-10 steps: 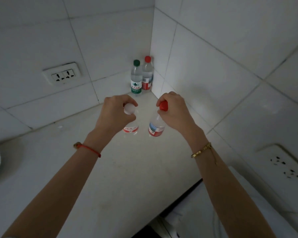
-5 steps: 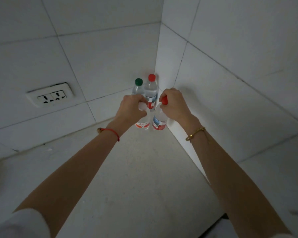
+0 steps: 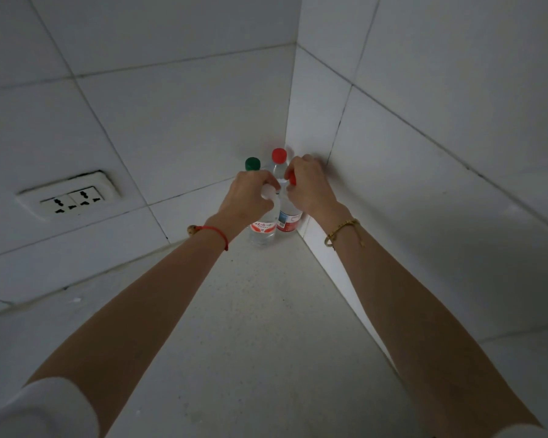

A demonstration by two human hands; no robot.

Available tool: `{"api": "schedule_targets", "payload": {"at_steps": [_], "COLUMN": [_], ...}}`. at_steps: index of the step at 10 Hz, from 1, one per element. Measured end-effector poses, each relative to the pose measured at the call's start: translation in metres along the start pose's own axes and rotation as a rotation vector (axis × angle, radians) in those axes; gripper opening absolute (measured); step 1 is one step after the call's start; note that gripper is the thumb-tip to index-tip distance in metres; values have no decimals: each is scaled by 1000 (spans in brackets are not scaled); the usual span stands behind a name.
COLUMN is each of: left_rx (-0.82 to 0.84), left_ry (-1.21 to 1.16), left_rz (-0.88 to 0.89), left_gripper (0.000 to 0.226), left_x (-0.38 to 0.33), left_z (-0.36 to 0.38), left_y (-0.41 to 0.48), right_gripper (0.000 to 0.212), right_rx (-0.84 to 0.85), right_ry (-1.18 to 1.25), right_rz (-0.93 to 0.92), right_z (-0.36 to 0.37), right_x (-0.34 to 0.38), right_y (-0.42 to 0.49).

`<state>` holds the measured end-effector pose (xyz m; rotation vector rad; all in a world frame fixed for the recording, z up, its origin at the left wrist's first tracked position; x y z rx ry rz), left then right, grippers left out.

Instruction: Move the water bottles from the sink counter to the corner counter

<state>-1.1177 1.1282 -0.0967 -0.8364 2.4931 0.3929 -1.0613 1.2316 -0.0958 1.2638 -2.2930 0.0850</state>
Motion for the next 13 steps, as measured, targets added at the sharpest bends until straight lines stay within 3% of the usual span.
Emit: {"api": "schedule_targets", "payload": {"at_steps": [5,9,11,13], "left_rx": [55,-27,-8,-89], "left_ry": [91,80,-21,-68], "left_rz": [45,28,29,-3], "left_gripper": [34,32,47,52], "left_x": [1,10,17,25], "left_z": [2,7,6,-8], "left_y": [17,11,-4,-25], "right_gripper": [34,52,47,43], "right_rx": [-46,-56,-46,-74], "right_ry": [-165,-50,-37,-18], "right_rz": [-122,-58,-42,-45], "right_z": [23,21,6,-9], "right_x": [-9,-16,-14,-8], "right_y": [6,-11,-24,-40]}}
Point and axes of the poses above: each hand's wrist, its own y-axis towards the middle knuckle, its own z-axis out of the palm, x = y × z, the point moved 7 cm from there along y, towards the middle knuckle, and after that the axes turned 4 degrees about y, right-handed, at the moved point
